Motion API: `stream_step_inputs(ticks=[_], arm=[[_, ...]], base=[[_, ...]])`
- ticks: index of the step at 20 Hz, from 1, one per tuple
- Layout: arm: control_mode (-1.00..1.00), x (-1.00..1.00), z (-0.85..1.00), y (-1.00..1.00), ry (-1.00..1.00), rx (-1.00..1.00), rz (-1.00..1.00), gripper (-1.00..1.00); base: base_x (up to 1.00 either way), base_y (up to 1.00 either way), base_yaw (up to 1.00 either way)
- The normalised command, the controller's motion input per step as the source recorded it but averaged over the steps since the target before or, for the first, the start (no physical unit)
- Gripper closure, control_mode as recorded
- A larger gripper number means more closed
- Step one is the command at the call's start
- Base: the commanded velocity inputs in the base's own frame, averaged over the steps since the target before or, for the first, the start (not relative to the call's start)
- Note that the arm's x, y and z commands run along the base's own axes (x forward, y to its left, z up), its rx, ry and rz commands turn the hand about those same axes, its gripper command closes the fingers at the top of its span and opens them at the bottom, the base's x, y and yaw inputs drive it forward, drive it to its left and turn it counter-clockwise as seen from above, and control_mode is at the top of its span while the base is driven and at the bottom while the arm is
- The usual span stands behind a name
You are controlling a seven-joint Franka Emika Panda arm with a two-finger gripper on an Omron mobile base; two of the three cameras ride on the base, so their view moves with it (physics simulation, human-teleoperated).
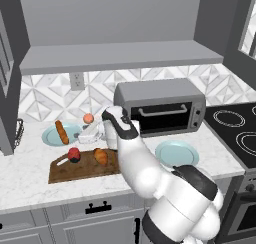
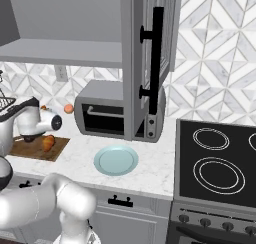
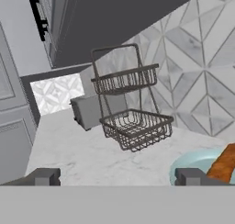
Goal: From the different types of pastries on the counter, select a croissant and place it on the cutting board. Then retrieve a jar of jam from the cabinet and place it alongside the croissant on the cutting board.
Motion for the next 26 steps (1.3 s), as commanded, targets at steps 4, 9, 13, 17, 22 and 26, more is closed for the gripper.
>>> stream_step_inputs(ticks=[4, 9, 13, 17, 22, 26], arm=[[-1.00, -0.20, 0.55, -0.03, 0.16, 0.03, -0.16, -1.00], [-1.00, 0.00, 0.21, 0.25, 0.06, -0.10, -0.04, -1.00], [-1.00, -0.01, 0.70, 0.00, 0.06, 0.00, -0.18, -1.00], [-1.00, -0.12, 0.64, -0.01, 0.12, 0.00, -0.25, -1.00], [-1.00, -0.24, 0.34, -0.15, 0.16, 0.03, -0.23, -1.00], [-1.00, -0.10, 0.00, -0.01, 0.03, 0.00, -0.04, -1.00]], base=[[0.00, 0.00, 0.00], [0.00, 0.00, 0.00], [0.00, 0.00, 0.00], [0.00, 0.00, 0.00], [0.00, 0.00, 0.00], [0.00, 0.00, 0.00]])
